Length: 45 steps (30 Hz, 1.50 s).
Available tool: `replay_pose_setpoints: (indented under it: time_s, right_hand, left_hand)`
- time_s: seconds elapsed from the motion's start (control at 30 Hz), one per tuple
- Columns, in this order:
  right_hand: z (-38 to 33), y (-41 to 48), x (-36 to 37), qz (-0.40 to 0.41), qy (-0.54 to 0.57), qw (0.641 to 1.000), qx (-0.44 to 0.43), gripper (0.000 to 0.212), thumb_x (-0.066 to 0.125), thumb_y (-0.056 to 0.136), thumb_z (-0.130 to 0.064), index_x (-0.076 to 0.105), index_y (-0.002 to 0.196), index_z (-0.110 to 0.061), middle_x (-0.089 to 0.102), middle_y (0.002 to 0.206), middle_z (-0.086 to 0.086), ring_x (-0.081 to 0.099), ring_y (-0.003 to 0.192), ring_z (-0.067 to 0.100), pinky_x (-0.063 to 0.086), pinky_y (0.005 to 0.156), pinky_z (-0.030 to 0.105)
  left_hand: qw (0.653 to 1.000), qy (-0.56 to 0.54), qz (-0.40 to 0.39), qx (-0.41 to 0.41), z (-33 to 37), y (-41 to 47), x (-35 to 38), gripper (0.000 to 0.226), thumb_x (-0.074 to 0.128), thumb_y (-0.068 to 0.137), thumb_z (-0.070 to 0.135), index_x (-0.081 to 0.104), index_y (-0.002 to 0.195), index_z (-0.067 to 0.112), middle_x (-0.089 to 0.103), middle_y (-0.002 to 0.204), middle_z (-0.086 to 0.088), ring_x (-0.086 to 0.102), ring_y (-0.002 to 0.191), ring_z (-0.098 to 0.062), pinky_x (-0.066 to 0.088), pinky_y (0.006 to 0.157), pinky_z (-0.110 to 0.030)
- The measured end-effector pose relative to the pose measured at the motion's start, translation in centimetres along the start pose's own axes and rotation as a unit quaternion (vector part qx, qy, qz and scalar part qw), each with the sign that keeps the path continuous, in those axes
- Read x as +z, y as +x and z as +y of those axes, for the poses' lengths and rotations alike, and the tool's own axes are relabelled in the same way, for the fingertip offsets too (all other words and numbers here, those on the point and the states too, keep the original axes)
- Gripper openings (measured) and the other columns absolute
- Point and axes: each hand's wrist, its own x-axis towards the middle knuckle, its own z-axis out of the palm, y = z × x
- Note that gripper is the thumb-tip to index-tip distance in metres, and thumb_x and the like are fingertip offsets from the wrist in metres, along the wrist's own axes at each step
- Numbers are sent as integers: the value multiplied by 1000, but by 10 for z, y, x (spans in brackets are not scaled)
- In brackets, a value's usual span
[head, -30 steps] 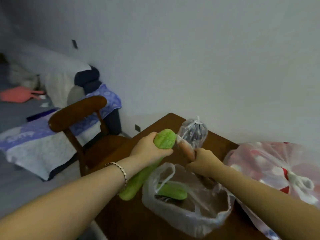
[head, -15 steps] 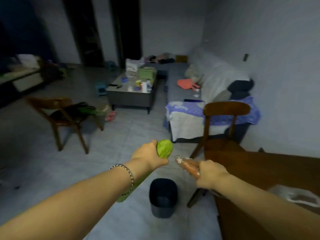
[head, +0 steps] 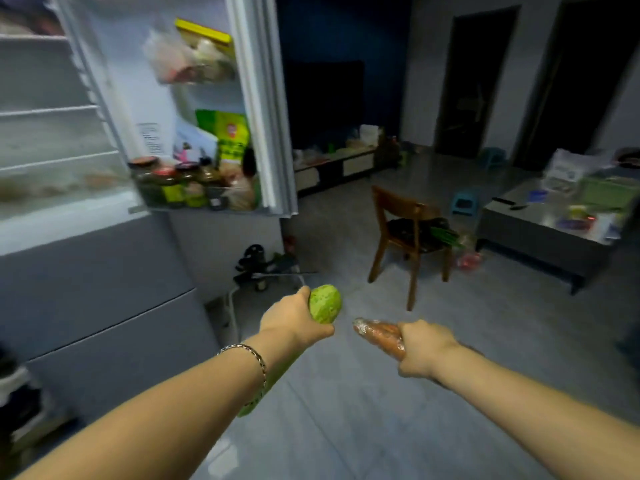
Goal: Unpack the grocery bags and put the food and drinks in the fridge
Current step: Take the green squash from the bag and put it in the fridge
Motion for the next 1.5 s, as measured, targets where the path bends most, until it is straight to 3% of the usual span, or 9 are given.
replay_pose_setpoints:
  time_s: [0.17,0.37,0.7,0.93,1.07,1.2,1.37,1.5]
  right_hand:
    - [-126,74,-40,46,-55,990,-124,52,63,75,-34,47,123,-19,57,121,7,58,111,27,48,88,32]
    - [-250,162,-105,94,-102,960,-243,56,62,80,-34,42,130,-16,51,126,10,53,115,31,44,91,39]
    - [-446,238,-248,240,-142,871,-404,49,61,82,-29,45,127,-17,53,127,9,53,116,29,44,95,41]
    - [-570,268,-349,327,-121,830,-436,47,64,79,-40,49,120,-22,60,118,2,59,105,23,47,85,33]
    - [-644,289,-406,363,-88,822,-430,65,68,72,-57,44,120,-20,58,119,5,58,107,26,45,82,33]
    - [-710,317,-461,391,-29,815,-428,77,70,70,-60,34,123,-17,56,122,8,56,112,31,45,87,37]
    - [-769,354,-527,469,-11,766,-440,73,62,75,-64,35,128,-21,55,124,9,55,113,31,45,88,38]
    - [-822,387,-581,515,-2,727,-455,62,61,78,-59,42,125,-23,57,120,4,55,110,29,41,85,37]
  left_hand:
    - [994,0,65,-93,-111,18,-63,48,67,70,44,50,109,21,65,103,-2,63,93,-26,45,69,-29]
    - [971,15,157,-179,-200,59,-143,53,69,71,47,51,113,20,64,111,-4,62,100,-28,46,76,-31]
    - [906,41,318,-277,-316,99,-298,52,69,69,49,51,109,20,64,109,-4,61,97,-28,48,76,-32]
    - [865,79,423,-258,-404,122,-426,54,67,74,51,49,115,21,61,106,0,58,91,-22,40,70,-27]
    - [850,128,448,-246,-461,145,-507,54,67,74,50,48,114,18,61,112,-6,59,100,-28,42,74,-31]
    - [838,162,474,-217,-507,177,-583,51,65,76,51,47,111,20,62,107,-4,59,92,-26,41,70,-30]
    - [814,133,534,-184,-552,226,-641,49,64,75,52,48,106,17,63,102,-6,60,93,-30,43,70,-31]
    - [765,34,619,-177,-598,264,-669,48,67,74,50,49,101,14,63,98,-8,59,89,-32,51,76,-38]
